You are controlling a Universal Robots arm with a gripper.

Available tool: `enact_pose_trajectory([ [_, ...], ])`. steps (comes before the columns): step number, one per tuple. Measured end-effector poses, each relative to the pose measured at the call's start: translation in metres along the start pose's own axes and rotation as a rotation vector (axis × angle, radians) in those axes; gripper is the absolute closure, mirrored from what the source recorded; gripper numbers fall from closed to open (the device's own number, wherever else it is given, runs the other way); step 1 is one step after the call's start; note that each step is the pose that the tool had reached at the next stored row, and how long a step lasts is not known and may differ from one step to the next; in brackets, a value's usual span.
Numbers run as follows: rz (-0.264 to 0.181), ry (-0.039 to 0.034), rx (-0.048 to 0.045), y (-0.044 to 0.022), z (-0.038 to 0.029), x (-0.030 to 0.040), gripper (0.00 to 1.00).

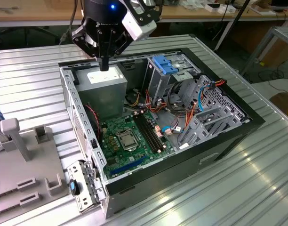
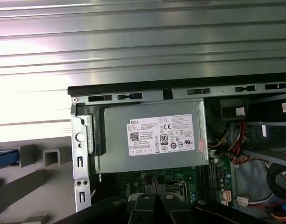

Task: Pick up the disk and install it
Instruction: 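Reach for the disk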

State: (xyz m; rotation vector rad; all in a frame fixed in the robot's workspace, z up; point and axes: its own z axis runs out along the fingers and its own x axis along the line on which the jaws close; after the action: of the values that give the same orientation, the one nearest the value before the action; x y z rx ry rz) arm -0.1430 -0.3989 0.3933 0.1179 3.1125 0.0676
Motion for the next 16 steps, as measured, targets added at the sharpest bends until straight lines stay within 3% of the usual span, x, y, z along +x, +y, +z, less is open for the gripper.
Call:
enact_pose_trajectory([
  [16,0.0,-0.0001,-0.0001,-0.0018,-0.0006,0.0238,0.89],
])
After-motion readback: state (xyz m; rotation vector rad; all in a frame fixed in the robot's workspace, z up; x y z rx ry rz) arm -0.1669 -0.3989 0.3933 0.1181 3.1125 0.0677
